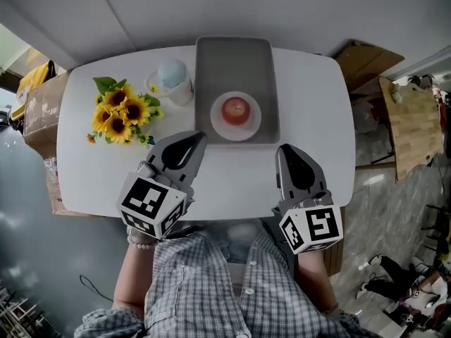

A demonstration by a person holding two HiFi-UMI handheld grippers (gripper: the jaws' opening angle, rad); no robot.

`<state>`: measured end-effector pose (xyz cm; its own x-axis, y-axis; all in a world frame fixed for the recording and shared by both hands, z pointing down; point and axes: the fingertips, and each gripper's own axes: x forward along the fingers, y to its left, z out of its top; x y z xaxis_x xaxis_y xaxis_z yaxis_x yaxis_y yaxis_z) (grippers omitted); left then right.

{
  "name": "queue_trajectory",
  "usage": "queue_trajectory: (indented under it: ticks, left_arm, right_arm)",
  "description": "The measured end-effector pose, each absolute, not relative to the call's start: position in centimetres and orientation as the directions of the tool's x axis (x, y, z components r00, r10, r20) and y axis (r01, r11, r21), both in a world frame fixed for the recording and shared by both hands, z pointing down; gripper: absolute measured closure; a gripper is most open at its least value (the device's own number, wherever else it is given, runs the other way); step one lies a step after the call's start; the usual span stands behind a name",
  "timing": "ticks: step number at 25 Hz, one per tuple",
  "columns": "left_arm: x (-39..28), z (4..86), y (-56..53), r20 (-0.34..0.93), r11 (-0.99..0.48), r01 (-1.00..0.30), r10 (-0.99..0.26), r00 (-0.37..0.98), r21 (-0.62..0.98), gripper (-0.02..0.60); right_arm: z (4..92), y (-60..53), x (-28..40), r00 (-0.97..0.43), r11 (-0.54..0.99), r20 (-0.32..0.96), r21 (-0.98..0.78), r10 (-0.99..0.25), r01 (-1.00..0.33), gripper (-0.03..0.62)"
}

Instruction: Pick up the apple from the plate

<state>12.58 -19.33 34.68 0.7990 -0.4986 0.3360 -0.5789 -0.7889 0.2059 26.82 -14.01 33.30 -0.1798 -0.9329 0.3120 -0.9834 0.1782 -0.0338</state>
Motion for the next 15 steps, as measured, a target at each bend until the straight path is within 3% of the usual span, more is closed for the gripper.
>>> queue_trajectory:
  ticks: [15]
  left_arm:
    - [13.5, 43.2, -23.8, 0.529, -0.605, -0.735, -0.533, 0.66, 0.306, 0.571]
  right_arm:
    - [42.9, -20.8, 30.0, -0.28, 0.305, 0.548, -0.048, -0.788, -0.951, 0.562]
